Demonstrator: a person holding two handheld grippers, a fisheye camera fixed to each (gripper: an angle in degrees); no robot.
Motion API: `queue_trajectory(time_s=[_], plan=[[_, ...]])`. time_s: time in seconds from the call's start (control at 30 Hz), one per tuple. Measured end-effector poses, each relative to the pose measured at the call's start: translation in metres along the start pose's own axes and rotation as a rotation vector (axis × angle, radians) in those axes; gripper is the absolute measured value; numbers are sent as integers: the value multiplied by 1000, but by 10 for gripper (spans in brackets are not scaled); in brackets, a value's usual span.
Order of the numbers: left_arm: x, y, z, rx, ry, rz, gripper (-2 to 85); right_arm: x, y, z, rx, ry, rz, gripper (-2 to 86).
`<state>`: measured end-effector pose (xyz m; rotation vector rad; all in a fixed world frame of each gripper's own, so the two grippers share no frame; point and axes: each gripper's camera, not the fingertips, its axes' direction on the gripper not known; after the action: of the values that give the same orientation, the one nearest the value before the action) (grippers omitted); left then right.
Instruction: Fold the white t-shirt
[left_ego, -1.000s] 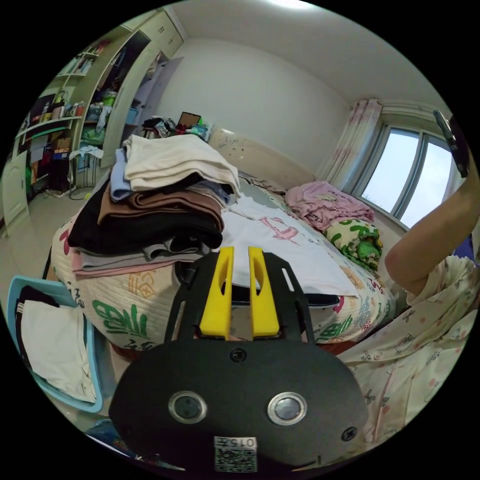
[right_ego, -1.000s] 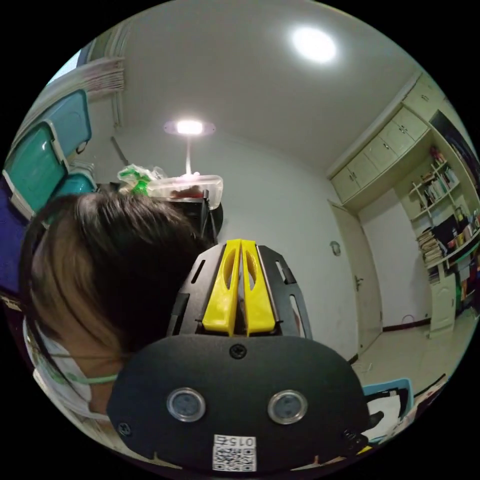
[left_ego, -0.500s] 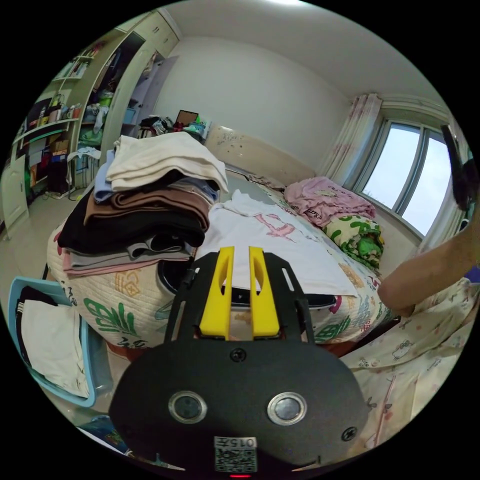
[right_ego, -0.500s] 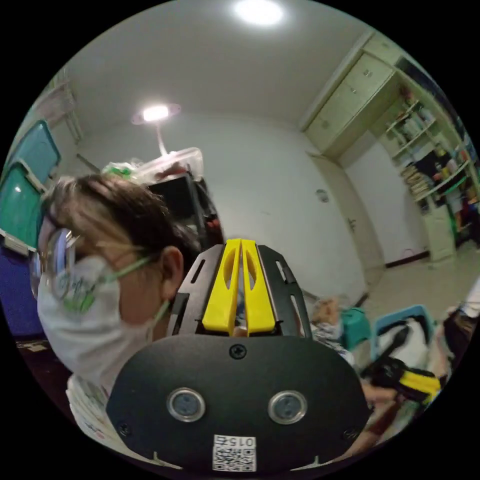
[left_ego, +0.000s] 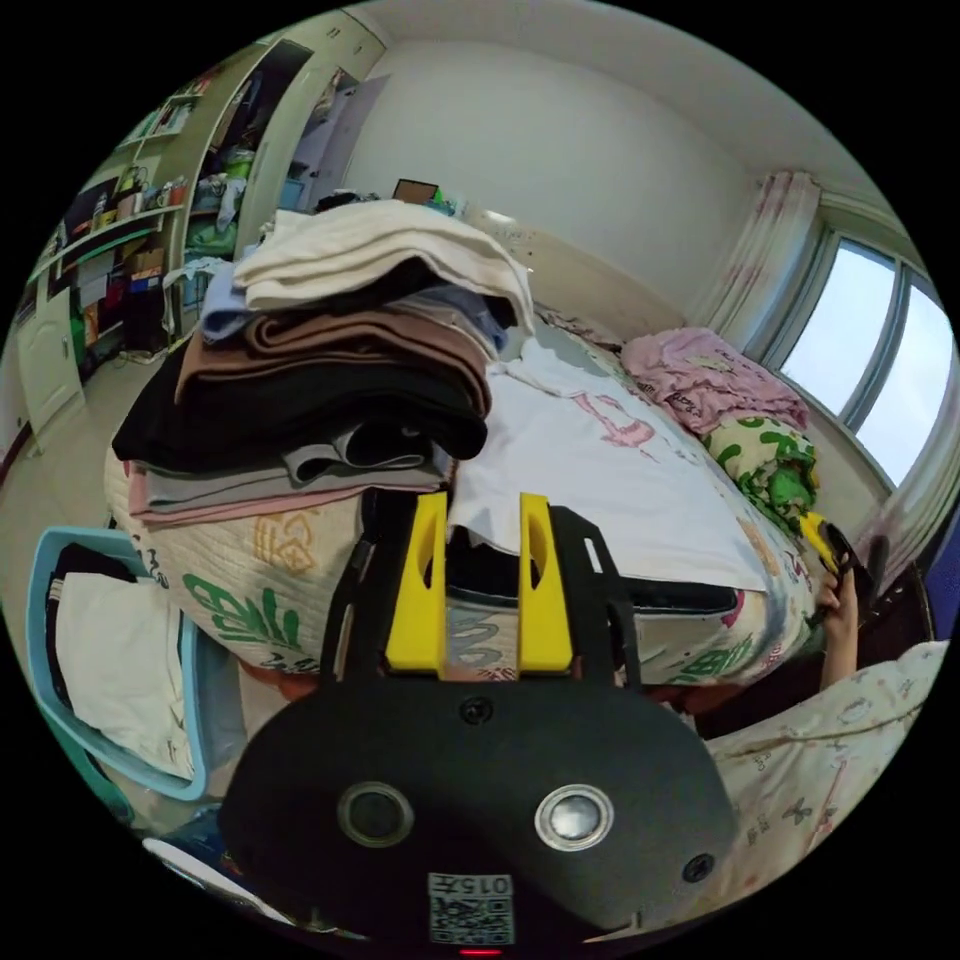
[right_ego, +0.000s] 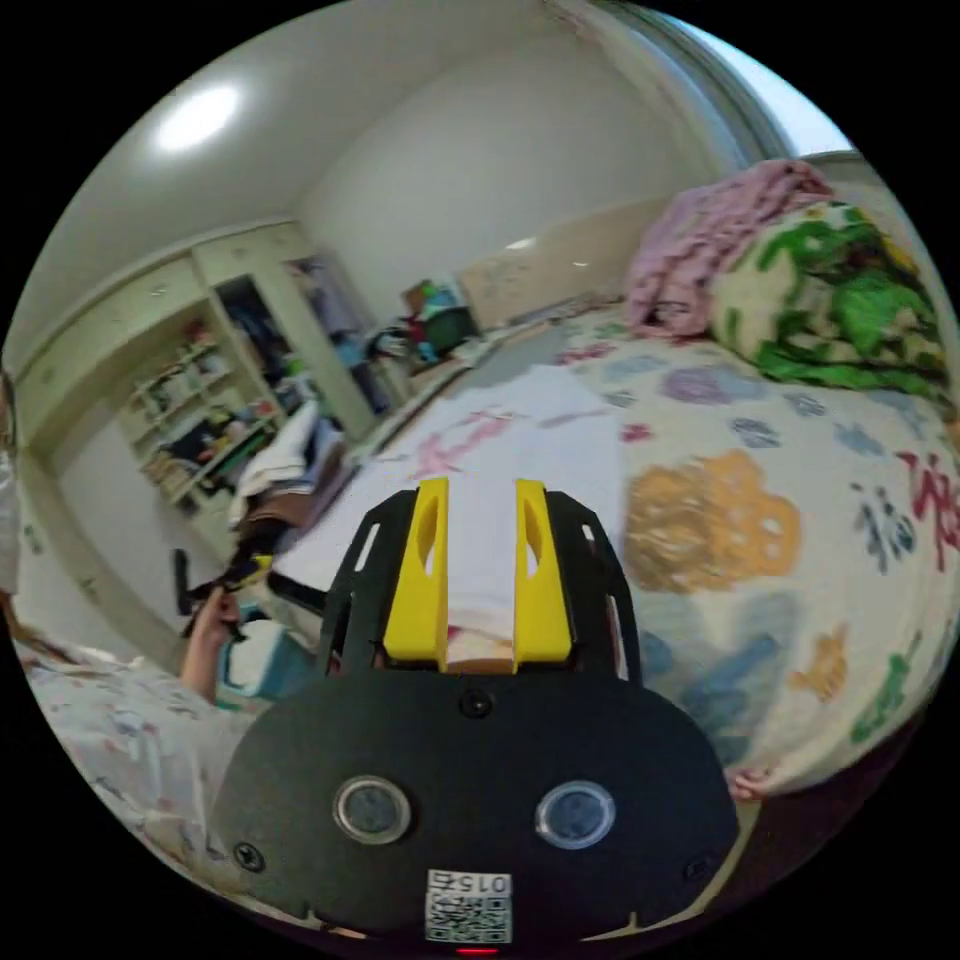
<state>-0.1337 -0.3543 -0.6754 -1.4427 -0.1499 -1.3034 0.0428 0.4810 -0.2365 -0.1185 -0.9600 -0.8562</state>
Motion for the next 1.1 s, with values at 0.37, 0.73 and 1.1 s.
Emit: queue_trajectory(time_s=[0.37,0.73,1.1], plan=[[30,-39,61,-90,33,40,34,43,10,102,-314,149,34,120],[68,-96,62,-100,-17,139,6,85,10,94,-440,138,-37,0],[196,-211,56,74,-61,602,22,96,-89,55,-37,102,-239,60]])
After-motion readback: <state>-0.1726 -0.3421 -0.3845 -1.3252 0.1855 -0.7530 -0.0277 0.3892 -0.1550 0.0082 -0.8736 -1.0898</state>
